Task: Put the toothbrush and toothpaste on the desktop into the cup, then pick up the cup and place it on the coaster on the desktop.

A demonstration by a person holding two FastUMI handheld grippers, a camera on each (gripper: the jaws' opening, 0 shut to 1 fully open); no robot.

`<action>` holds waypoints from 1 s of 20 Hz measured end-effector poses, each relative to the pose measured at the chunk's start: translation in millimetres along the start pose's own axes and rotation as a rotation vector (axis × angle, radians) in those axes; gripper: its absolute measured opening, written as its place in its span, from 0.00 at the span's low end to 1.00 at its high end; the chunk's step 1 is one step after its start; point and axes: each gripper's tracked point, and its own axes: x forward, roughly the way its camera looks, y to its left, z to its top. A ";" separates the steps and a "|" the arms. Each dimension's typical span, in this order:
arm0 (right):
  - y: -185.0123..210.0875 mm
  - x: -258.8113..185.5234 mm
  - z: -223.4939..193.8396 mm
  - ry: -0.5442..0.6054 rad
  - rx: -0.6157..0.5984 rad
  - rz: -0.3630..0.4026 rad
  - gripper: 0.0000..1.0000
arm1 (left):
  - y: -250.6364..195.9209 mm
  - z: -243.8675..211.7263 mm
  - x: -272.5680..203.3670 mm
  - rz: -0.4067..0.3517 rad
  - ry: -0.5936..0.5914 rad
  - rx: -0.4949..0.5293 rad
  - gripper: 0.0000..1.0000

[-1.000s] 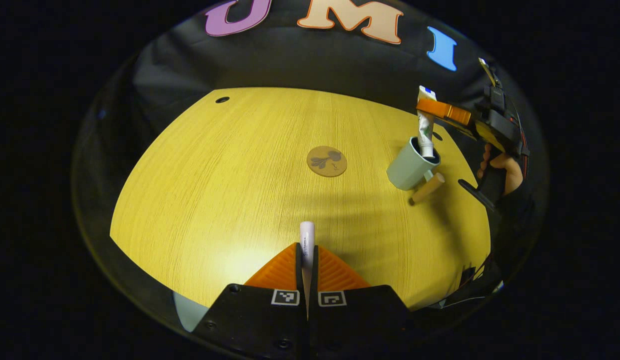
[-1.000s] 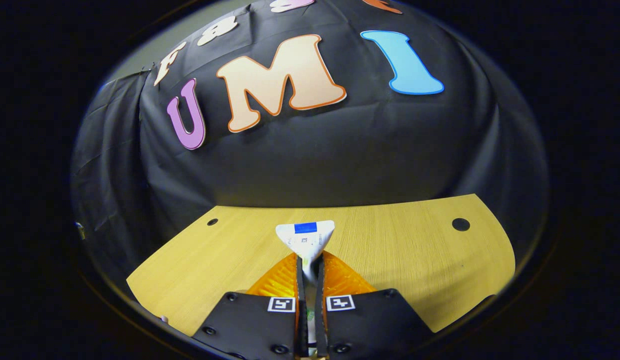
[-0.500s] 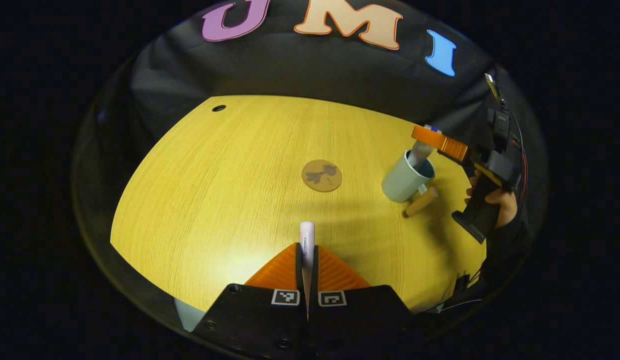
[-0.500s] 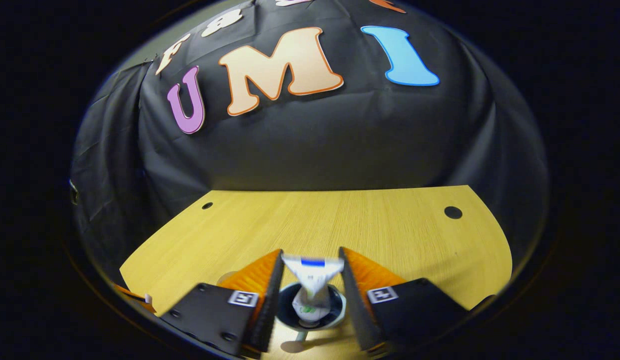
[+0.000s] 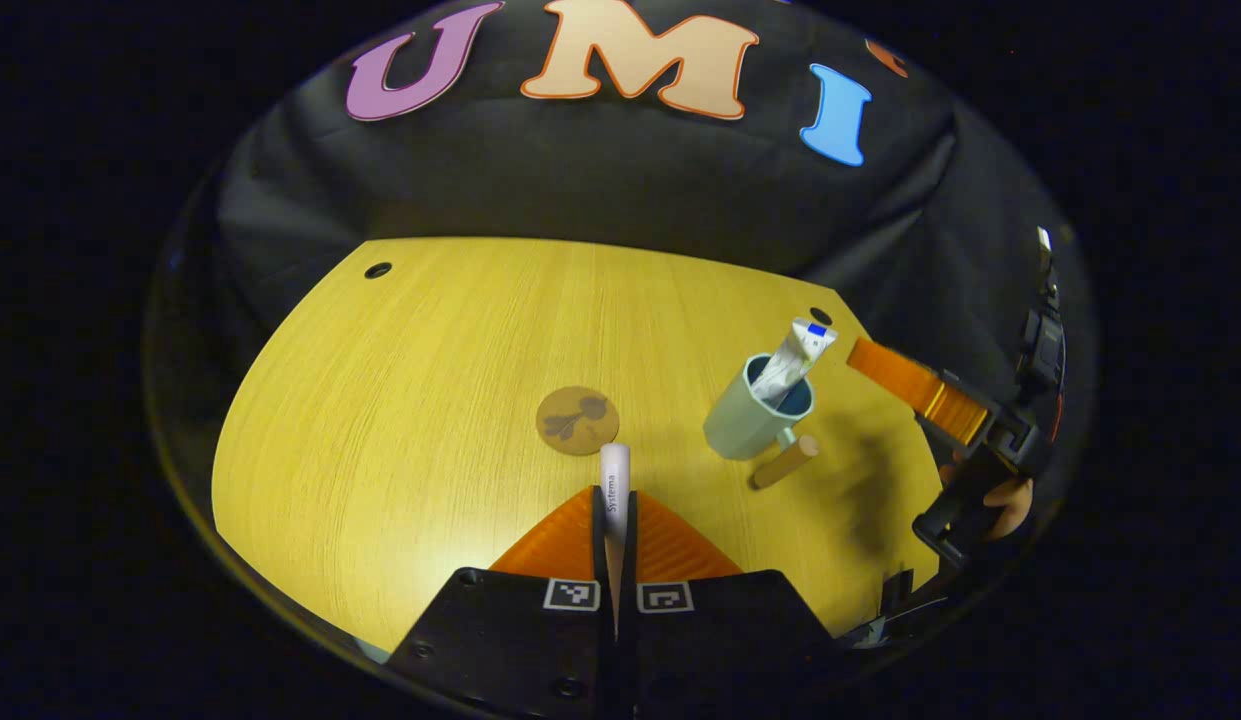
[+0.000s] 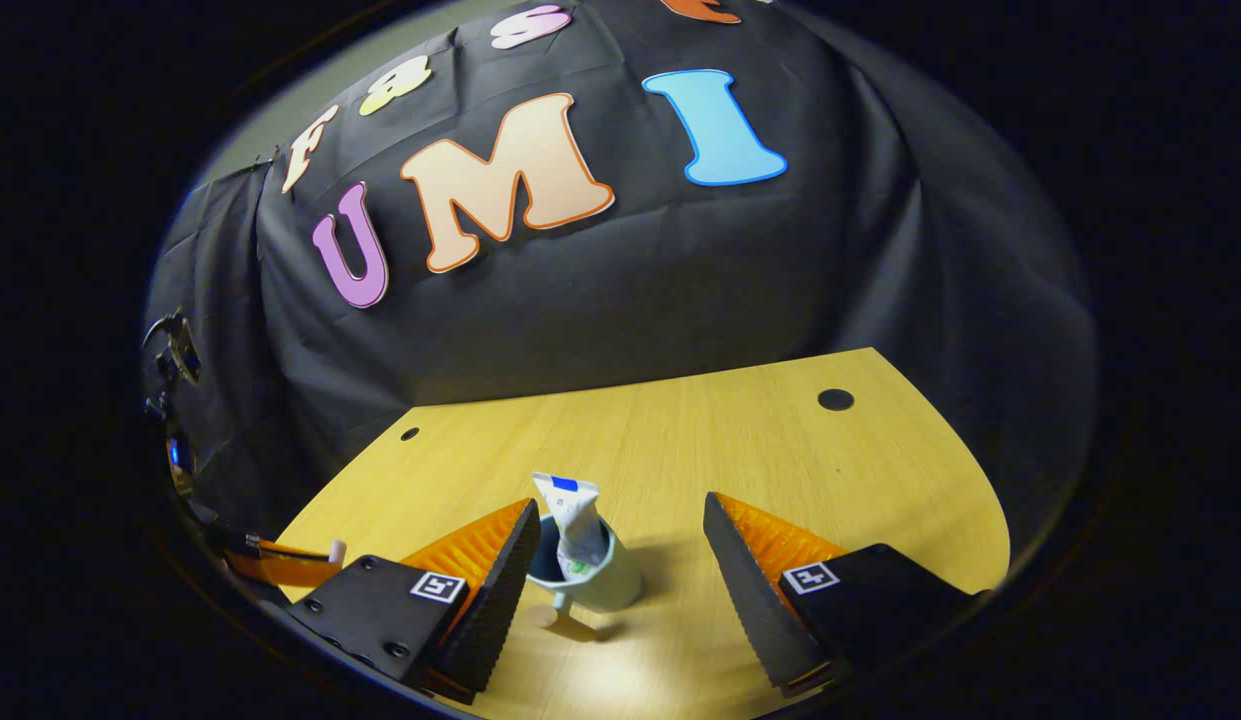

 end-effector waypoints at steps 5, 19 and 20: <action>-28.0 -33.7 -19.1 0.032 0.010 -0.046 0.99 | -34.6 58.4 21.6 -0.074 -0.116 -0.006 0.00; -86.1 -93.6 -31.4 0.057 0.023 -0.155 0.99 | -112.8 157.2 81.9 -0.193 -0.392 -0.083 0.00; -88.7 -95.8 -31.6 0.060 0.023 -0.159 0.99 | -114.7 160.4 84.2 -0.197 -0.405 -0.098 0.00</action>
